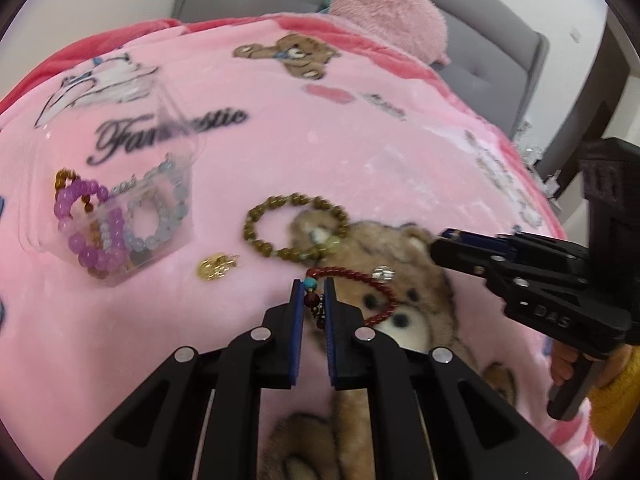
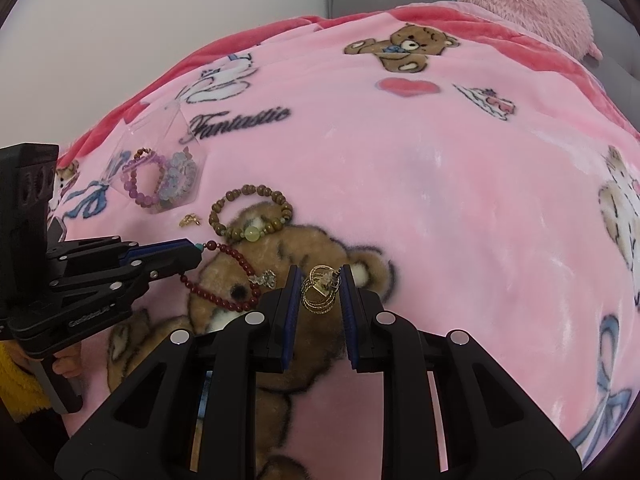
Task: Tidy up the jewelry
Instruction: 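Carry the red bracelet and gold earrings into the clear box and release both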
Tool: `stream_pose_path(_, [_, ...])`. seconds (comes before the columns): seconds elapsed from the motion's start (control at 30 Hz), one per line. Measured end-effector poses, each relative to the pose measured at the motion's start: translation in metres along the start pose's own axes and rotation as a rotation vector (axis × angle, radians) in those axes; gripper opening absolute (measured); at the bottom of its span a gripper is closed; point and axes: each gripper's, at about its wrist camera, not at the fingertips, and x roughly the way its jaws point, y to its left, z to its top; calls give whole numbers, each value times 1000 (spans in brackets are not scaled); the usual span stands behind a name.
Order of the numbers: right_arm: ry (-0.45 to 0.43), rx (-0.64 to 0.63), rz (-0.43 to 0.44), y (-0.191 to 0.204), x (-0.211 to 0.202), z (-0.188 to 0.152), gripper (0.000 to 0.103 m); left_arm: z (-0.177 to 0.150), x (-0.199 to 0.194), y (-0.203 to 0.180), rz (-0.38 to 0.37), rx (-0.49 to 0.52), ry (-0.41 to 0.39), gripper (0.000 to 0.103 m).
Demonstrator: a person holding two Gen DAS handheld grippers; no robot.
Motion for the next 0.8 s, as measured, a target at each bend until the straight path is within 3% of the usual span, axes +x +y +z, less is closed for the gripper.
stream_pose_path(0.4, [-81,-60,69,30,-23,25,19,23,-69,-16,-63,73,-206,10])
stream_pose_path(0.53, [-125,-71,125,48,-28,46,19,34,-88,-12,-50,69,-275,10])
stream_pose_path(0.67, [-170,-115,159,72,-29,68,19,45,-112,-3,6,90,-396,10])
stream_pose_path(0.8, [-191,-164,174,94,-22,87,19,59,-123,19,56,72,-433,9])
